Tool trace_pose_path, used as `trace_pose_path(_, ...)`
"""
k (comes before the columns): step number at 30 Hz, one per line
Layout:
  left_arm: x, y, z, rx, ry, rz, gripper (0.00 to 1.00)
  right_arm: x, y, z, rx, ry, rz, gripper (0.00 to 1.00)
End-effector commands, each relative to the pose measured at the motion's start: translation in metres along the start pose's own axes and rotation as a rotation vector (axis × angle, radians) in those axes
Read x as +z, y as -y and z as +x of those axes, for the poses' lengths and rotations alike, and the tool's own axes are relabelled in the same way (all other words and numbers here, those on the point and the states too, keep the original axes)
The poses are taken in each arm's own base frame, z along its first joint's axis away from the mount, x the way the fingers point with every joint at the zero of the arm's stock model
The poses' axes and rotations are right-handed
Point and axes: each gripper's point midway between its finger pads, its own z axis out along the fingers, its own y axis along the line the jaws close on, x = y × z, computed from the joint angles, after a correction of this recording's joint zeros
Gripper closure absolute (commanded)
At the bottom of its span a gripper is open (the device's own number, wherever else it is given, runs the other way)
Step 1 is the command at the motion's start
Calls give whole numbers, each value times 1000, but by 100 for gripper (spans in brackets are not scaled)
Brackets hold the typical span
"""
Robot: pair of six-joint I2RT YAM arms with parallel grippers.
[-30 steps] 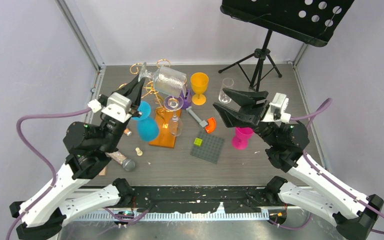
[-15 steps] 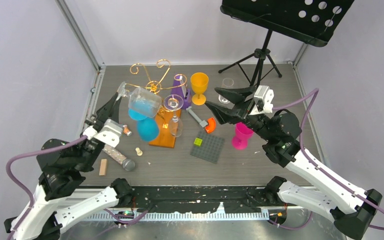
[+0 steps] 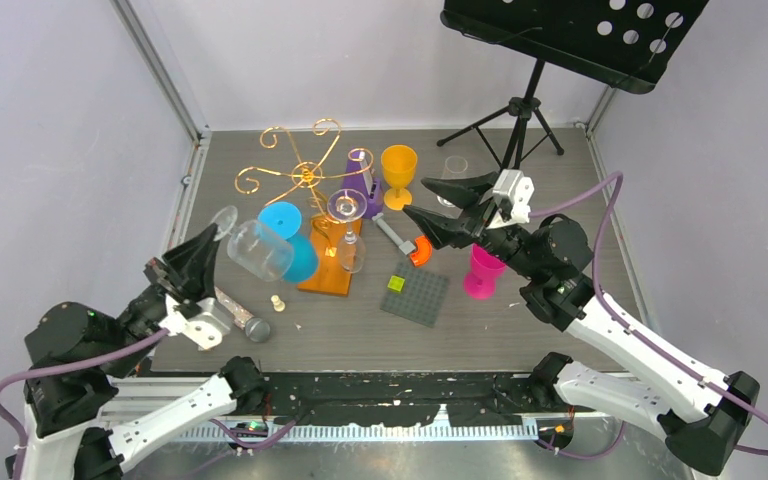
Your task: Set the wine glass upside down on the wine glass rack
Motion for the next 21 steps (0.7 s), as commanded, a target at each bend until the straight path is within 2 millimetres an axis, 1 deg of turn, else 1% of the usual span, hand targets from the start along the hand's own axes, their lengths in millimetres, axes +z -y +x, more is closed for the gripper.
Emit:
trace_pose_path(1,9,8,-11,94,60,54,100,5,-2,-29,-17,73,-14,40)
trace_pose_path(3,18,7,-22,99,105,50,100,5,-1,-29,-17,74,-7,40)
trace_pose_path(5,29,2,-32,101,137,38,100,5,0,-30,-14,76,2,40)
trace_pose_path(8,44,-13,-55,87,212,5,100,4,4,-30,-9,63,22,41)
trace_pose_path(11,59,-16,-76,93,289,22,100,1,8,-29,-15,52,46,41)
trace_pose_path(13,72,-12,-83,124,311,39,100,-1,10,-30,-21,51,60,41)
trace_pose_path(16,88,3,-88,192,340,100,100,-3,9,-38,-57,55,55,41)
trace_pose_path(17,91,9,-92,204,366,123,100,-6,5,-42,-77,55,30,42)
trace_pose_path(18,92,14,-97,211,393,143,100,-7,3,-48,-139,61,13,43)
trace_pose_path(19,92,17,-103,217,426,162,100,-12,-3,-52,-176,62,-22,45)
trace_pose_path(20,91,22,-109,216,463,188,100,-16,-5,-62,-256,82,-38,46)
trace_pose_path(21,89,26,-117,214,509,218,100,-19,-11,-63,-295,83,-77,48)
